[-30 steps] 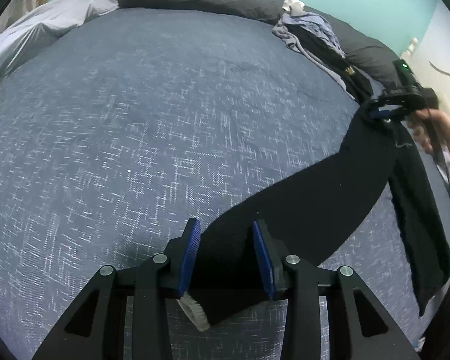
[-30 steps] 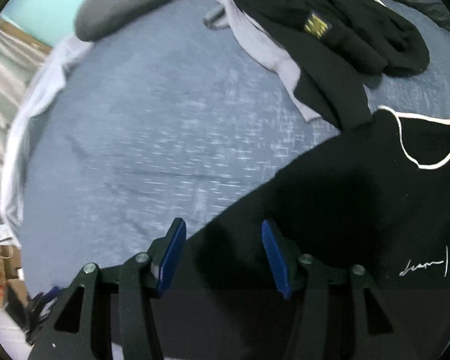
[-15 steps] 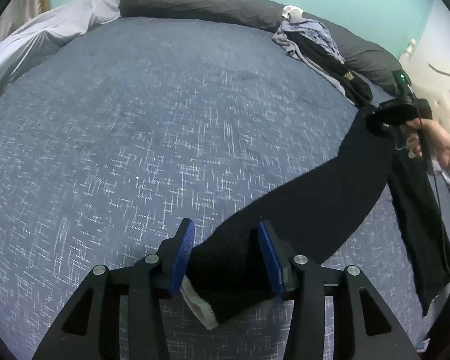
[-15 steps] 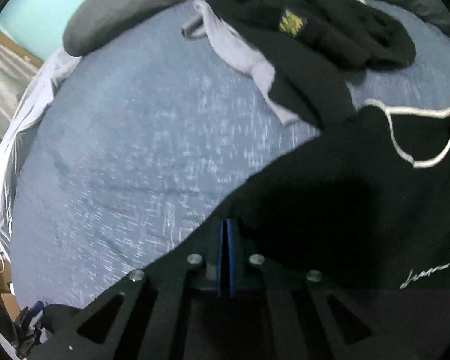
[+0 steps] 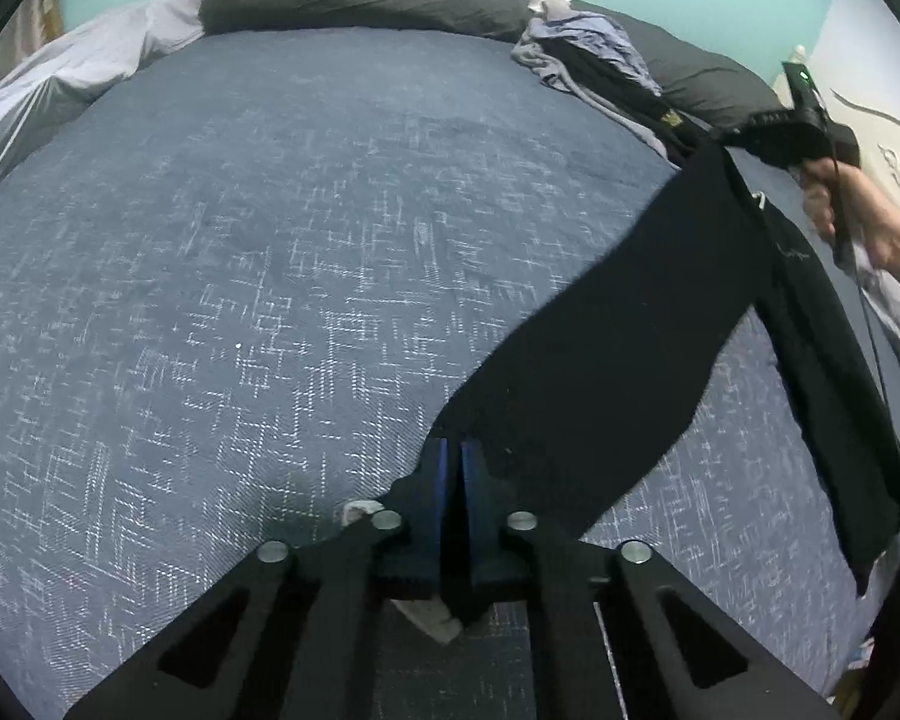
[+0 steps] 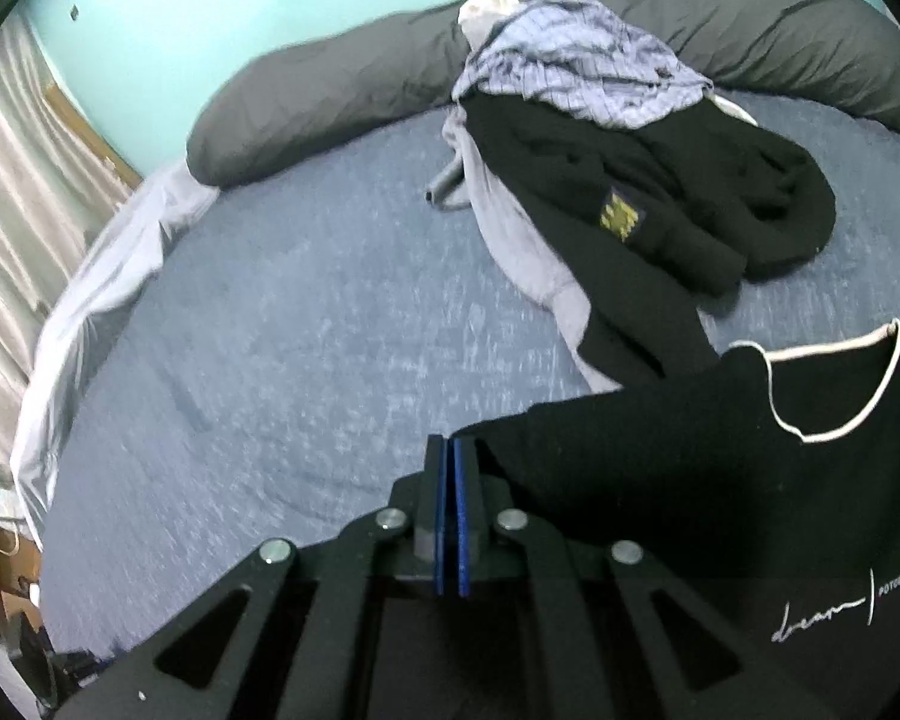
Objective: Fold clothes
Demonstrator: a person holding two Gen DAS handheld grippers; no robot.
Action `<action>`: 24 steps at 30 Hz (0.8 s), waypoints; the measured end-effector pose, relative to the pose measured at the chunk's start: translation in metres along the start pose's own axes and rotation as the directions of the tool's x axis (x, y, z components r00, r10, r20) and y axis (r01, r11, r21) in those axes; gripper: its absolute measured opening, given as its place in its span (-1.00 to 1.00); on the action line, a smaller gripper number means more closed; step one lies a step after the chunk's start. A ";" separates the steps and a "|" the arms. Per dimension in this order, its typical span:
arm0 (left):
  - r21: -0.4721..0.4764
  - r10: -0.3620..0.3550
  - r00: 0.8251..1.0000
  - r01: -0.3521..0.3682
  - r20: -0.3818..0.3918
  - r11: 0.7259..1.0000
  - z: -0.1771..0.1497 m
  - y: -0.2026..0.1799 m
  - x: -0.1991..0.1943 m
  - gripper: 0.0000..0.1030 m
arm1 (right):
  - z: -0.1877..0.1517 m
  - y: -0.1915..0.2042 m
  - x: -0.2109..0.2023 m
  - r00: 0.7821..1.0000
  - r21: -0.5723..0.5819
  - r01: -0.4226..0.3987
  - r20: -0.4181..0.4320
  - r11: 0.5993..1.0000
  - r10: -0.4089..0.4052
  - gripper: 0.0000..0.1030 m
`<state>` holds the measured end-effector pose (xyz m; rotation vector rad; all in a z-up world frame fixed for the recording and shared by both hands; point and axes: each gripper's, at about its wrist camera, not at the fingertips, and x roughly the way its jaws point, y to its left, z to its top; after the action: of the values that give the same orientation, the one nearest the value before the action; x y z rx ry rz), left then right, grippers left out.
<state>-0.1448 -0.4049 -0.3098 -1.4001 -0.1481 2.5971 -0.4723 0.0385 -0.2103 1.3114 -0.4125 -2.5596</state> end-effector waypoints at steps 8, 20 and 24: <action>0.004 -0.013 0.994 0.013 0.105 1.000 0.012 0.000 -0.042 -0.93 | 0.017 0.003 -0.004 0.998 0.009 -0.018 0.063 1.000 0.018 -0.96; -0.063 0.037 0.996 -0.032 0.079 0.997 0.040 0.040 -0.028 -0.93 | 0.050 0.028 0.008 0.993 -0.046 -0.016 0.112 0.999 0.021 -1.00; -0.038 0.032 0.999 -0.032 0.012 0.999 0.041 0.042 -0.008 -0.93 | 0.053 0.028 0.024 0.999 -0.071 -0.023 0.035 0.997 0.026 -1.00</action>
<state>-0.1800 -0.4473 -0.2883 -1.4108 -0.1795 2.6425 -0.5266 0.0121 -0.1890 1.2303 -0.3396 -2.5562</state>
